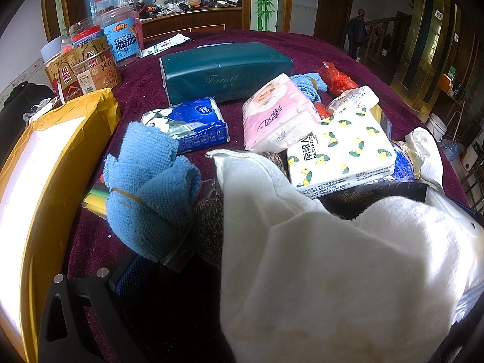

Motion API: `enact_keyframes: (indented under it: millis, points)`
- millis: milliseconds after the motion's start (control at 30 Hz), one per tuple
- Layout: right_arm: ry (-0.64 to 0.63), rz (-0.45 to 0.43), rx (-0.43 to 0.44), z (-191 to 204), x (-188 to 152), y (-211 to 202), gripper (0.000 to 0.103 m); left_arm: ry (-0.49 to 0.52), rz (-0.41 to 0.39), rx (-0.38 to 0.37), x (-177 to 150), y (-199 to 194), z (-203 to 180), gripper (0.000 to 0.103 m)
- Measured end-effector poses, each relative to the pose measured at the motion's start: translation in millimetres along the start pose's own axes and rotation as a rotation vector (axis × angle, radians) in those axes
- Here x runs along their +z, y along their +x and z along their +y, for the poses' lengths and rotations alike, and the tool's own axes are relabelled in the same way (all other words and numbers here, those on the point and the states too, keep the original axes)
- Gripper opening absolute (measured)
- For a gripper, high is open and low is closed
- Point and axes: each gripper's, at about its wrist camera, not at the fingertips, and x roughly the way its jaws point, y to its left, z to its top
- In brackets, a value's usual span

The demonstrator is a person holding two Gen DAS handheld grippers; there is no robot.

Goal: Organize soft objects
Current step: 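Reach the left tool to the blue rolled towel and grasp it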

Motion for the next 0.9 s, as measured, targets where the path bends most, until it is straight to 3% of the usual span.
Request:
enact_keyframes:
  millis: [200, 333, 533, 733, 800, 900]
  points:
    - [-0.011, 0.004, 0.017, 0.7, -1.0, -1.1, 0.103, 0.001, 0.000, 0.001, 0.0, 0.0, 0.0, 0.103]
    - [-0.031, 0.056, 0.032, -3.6, -4.1, -3.2, 0.103, 0.002, 0.002, -0.004, -0.6, -0.7, 0.6, 0.102]
    - [-0.070, 0.085, 0.048, -4.5, -11.7, -11.9, 0.103, 0.092, 0.090, -0.068, -15.7, -9.8, 4.6, 0.102]
    - [-0.047, 0.120, 0.029, -7.3, -13.9, -17.1, 0.103, 0.107, 0.081, -0.068, -21.7, -17.4, 6.3, 0.102]
    - [-0.036, 0.079, 0.009, -9.0, -17.5, -31.6, 0.103, 0.105, 0.079, -0.063, -22.3, -17.7, 5.9, 0.102]
    - [-0.051, -0.093, -0.009, -10.3, -24.5, -76.5, 0.103, 0.105, 0.079, -0.061, -22.6, -17.9, 5.0, 0.102]
